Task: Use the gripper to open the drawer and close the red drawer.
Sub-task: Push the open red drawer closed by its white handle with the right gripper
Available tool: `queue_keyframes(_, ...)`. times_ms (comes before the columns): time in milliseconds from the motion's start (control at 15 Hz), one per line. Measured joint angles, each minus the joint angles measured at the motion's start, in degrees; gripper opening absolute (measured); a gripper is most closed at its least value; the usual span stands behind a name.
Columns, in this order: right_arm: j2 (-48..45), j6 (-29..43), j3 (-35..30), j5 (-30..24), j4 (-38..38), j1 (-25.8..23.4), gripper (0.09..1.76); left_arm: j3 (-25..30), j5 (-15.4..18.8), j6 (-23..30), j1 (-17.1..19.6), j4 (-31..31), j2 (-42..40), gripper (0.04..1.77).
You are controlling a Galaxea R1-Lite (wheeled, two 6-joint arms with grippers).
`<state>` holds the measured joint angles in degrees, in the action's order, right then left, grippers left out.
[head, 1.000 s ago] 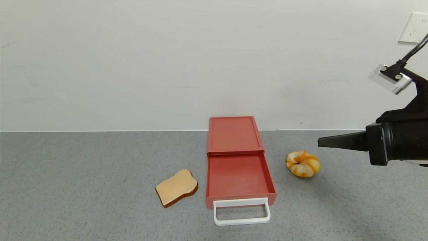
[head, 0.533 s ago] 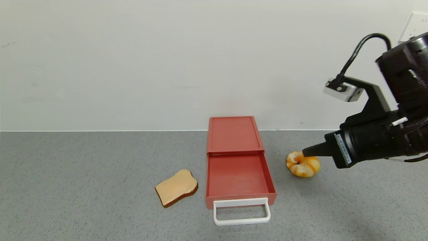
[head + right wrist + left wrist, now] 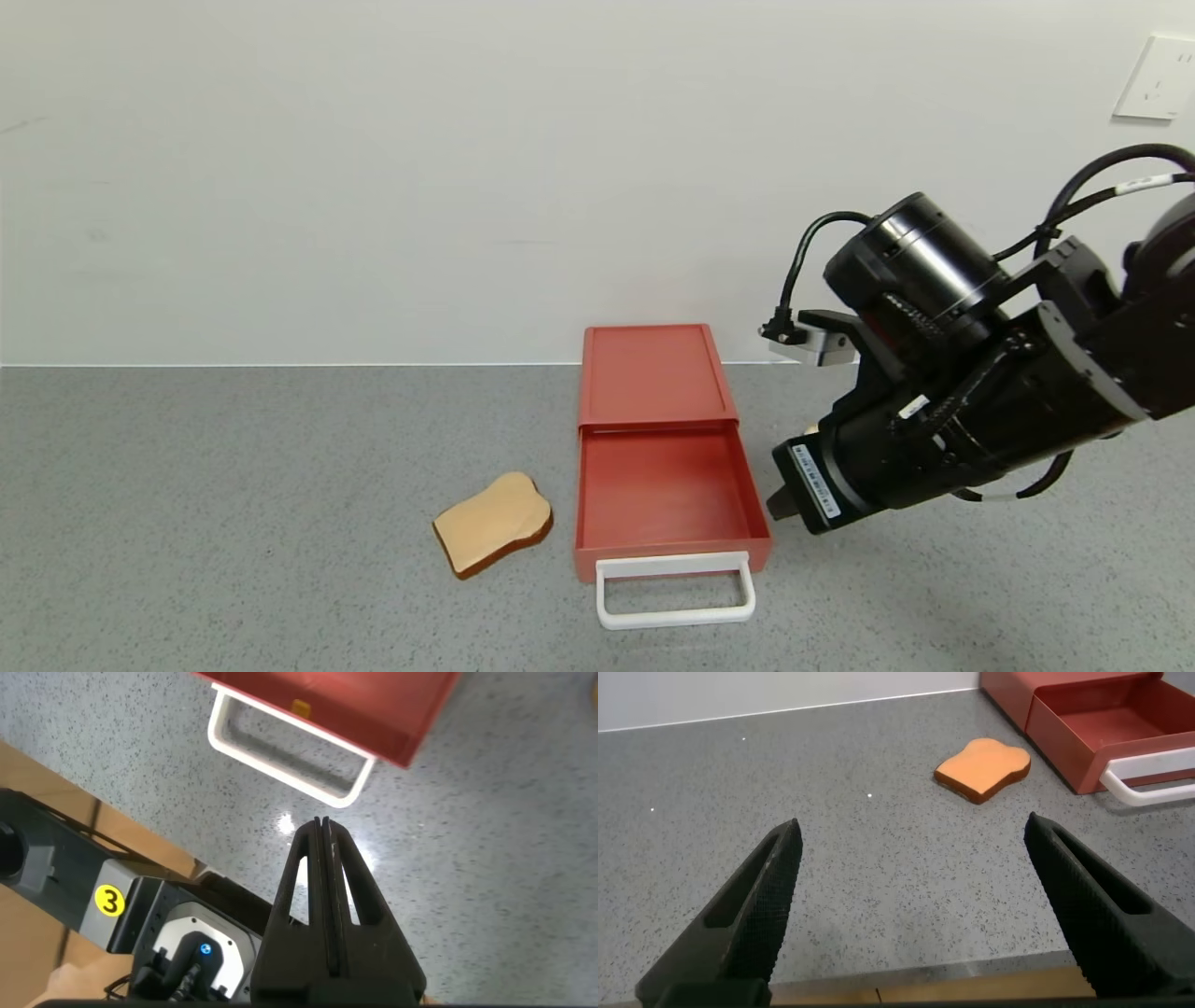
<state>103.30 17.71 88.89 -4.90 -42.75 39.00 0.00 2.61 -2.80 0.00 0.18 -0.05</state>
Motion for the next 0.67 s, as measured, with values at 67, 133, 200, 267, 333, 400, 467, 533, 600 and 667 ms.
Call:
queue_keyframes(67,1.4,1.4,0.5,0.2,-0.3,1.0,0.11,0.0,0.0,0.0,0.0,0.0,0.0,1.72)
queue_keyframes(133,2.6,2.8,0.9,0.3,-0.4,2.0,0.11,0.0,0.0,0.0,0.0,0.0,0.0,1.72)
queue_keyframes(200,3.8,3.7,1.1,0.6,-0.4,2.9,0.11,0.0,0.0,0.0,0.0,0.0,0.0,1.72)
queue_keyframes(267,5.1,4.8,1.3,1.6,-0.4,3.9,0.11,0.0,0.0,0.0,0.0,0.0,0.0,1.72)
queue_keyframes(333,6.4,5.8,1.5,2.8,-0.5,4.7,0.12,0.0,0.0,0.0,0.0,0.0,0.0,1.72)
queue_keyframes(400,7.8,6.6,1.8,3.5,-0.5,5.4,0.11,0.0,0.0,0.0,0.0,0.0,0.0,1.72)
queue_keyframes(467,9.0,7.3,2.4,3.8,-0.6,6.1,0.11,0.0,0.0,0.0,0.0,0.0,0.0,1.72)
queue_keyframes(533,10.0,7.7,2.9,3.9,-1.1,6.6,0.11,0.0,0.0,0.0,0.0,0.0,0.0,1.72)
queue_keyframes(600,11.0,8.1,3.4,3.9,-2.1,7.1,0.12,0.0,0.0,0.0,0.0,0.0,0.0,1.72)
queue_keyframes(667,11.9,8.7,3.9,3.9,-2.8,7.6,0.11,0.0,0.0,0.0,0.0,0.1,0.0,1.72)
